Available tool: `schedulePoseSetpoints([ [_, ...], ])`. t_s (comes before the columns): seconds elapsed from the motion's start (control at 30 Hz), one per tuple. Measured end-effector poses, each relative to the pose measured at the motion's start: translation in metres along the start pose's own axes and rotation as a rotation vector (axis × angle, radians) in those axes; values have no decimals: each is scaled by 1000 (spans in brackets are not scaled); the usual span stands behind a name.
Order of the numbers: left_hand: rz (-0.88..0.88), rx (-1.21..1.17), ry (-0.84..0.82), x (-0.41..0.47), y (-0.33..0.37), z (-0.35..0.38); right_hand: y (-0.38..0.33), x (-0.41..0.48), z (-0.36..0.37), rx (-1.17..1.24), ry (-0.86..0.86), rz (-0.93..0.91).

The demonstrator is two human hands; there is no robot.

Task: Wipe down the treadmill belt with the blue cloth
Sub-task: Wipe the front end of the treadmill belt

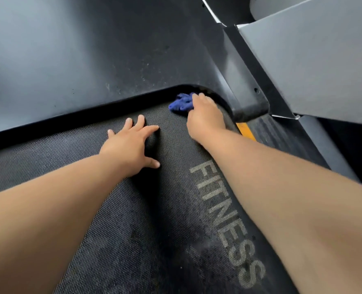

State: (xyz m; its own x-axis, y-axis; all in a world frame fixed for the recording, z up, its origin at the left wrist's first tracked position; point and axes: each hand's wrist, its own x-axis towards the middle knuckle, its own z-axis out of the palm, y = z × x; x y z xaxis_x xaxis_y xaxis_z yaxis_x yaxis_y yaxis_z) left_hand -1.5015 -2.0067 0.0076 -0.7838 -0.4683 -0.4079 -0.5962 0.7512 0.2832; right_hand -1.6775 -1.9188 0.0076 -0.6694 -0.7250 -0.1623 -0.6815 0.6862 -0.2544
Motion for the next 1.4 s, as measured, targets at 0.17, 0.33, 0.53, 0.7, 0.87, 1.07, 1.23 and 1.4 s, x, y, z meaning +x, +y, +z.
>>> schedulePoseSetpoints([
  [0.17, -14, 2, -5, -1, 3, -2, 39, -72, -7, -25, -28, 141],
  [0.33, -26, 7, -22, -1, 3, -2, 36, -53, 2, 27, 8, 143],
  [0.53, -33, -8, -43, -1, 3, -3, -10, 12, 9, -13, 89, 60],
  [0.7, -33, -4, -52, -3, 2, -4, 28, -59, 5, 26, 16, 126],
  [0.87, -43, -17, -59, -2, 4, -6, 9, -32, 0, 14, 5, 12],
  [1.07, -27, 4, -41, -1, 2, -4, -39, -5, 9, 42, -27, -217],
  [1.23, -30, 41, -8, -22, -6, -1, 40, -43, -21, -28, -60, 16],
  [1.4, -146, 178, 50, -71, -59, 4, -32, -36, 17, -57, -15, 38],
])
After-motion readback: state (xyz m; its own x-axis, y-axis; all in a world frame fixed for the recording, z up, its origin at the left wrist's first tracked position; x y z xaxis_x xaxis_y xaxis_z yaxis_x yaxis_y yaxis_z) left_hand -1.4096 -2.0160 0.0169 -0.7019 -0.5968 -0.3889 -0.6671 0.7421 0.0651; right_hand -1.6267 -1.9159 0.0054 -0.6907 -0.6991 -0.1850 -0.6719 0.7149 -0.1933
